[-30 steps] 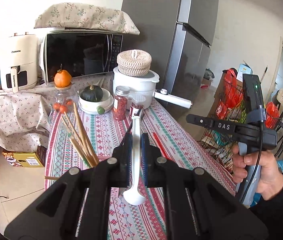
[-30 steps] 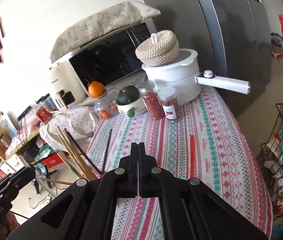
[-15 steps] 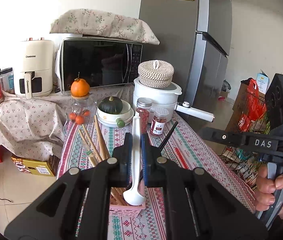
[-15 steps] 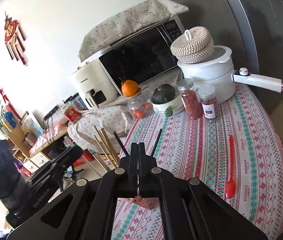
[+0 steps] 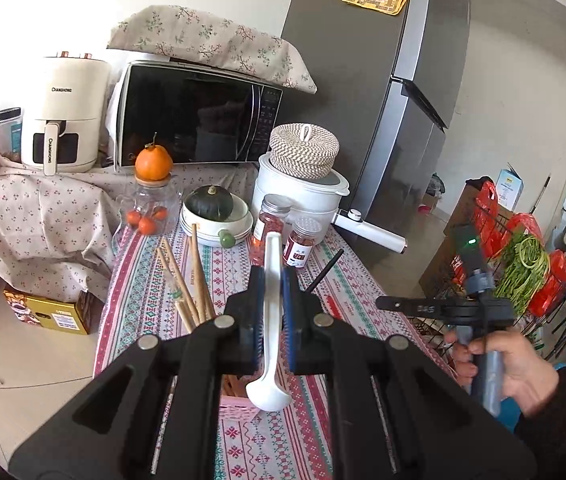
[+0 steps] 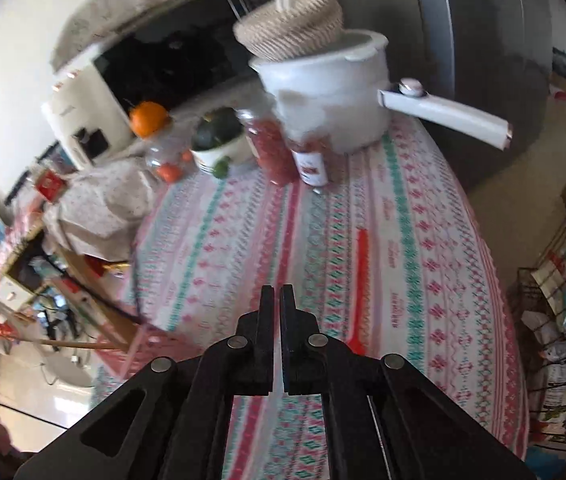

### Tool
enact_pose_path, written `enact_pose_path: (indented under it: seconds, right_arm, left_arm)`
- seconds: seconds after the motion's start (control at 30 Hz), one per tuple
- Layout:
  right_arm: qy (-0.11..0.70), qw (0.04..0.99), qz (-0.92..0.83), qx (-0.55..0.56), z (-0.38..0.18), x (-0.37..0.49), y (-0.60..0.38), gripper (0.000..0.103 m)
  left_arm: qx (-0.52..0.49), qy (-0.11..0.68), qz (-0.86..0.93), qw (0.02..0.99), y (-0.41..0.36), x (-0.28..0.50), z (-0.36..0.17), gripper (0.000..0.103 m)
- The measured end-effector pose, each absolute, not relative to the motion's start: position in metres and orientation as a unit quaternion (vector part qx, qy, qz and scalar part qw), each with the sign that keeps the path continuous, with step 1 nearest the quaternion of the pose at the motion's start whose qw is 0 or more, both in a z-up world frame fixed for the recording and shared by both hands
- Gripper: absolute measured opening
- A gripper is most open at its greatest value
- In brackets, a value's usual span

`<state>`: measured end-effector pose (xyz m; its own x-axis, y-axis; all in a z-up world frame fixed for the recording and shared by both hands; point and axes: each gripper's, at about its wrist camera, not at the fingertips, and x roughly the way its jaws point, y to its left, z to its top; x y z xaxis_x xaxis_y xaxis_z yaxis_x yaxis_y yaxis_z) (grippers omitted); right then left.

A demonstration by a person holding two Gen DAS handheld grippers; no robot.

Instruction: Organize utensils

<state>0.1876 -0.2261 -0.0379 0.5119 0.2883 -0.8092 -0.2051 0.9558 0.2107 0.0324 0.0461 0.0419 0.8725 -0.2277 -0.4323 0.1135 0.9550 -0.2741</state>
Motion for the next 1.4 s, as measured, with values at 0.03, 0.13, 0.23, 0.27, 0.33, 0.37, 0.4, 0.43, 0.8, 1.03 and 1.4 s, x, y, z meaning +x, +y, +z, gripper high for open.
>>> enact_pose_path:
  seconds: [0.03, 0.13, 0.23, 0.27, 0.33, 0.37, 0.4, 0.43, 0.8, 1.03, 1.4]
  right_arm:
    - [0.486, 0.864, 0.127, 0.038, -0.050, 0.199, -0.228, 0.026]
    - [0.514, 0.851, 0.101, 0.020, -0.081, 0.230, -0.229, 0.042]
    - [0.533, 0.842, 0.084, 0.006, -0.105, 0.258, -0.227, 0.042]
    - [0.537, 0.840, 0.075, 0.004, -0.112, 0.267, -0.227, 0.042]
    - [0.541, 0.839, 0.062, 0.001, -0.121, 0.284, -0.229, 0.042]
    - [0.541, 0.839, 0.060, 0.001, -0.125, 0.292, -0.229, 0.042]
    - [0.540, 0.840, 0.058, 0.000, -0.129, 0.298, -0.229, 0.042]
    - [0.541, 0.840, 0.053, -0.002, -0.133, 0.305, -0.228, 0.042]
    - [0.515, 0.854, 0.052, -0.047, -0.138, 0.294, -0.212, 0.012]
    - [0.429, 0.895, 0.116, -0.027, -0.067, 0.228, -0.203, 0.012]
    - [0.324, 0.926, 0.193, 0.031, 0.016, 0.126, -0.198, 0.012]
  left_arm:
    - [-0.121, 0.238, -0.091, 0.959, 0.047, 0.032, 0.042, 0.010]
    - [-0.124, 0.238, -0.094, 0.959, 0.050, 0.032, 0.044, 0.010]
    - [-0.129, 0.236, -0.097, 0.958, 0.053, 0.031, 0.047, 0.010]
    - [-0.128, 0.235, -0.097, 0.959, 0.053, 0.031, 0.047, 0.010]
    - [-0.126, 0.234, -0.098, 0.959, 0.054, 0.030, 0.048, 0.010]
    - [-0.125, 0.233, -0.097, 0.959, 0.055, 0.030, 0.048, 0.010]
    - [-0.123, 0.233, -0.097, 0.960, 0.055, 0.030, 0.048, 0.010]
    - [-0.121, 0.233, -0.097, 0.960, 0.055, 0.030, 0.048, 0.010]
    - [-0.119, 0.240, -0.088, 0.959, 0.057, 0.037, 0.044, 0.010]
    - [-0.124, 0.236, -0.089, 0.960, 0.058, 0.035, 0.046, 0.010]
    - [-0.118, 0.215, -0.079, 0.966, 0.052, 0.031, 0.046, 0.010]
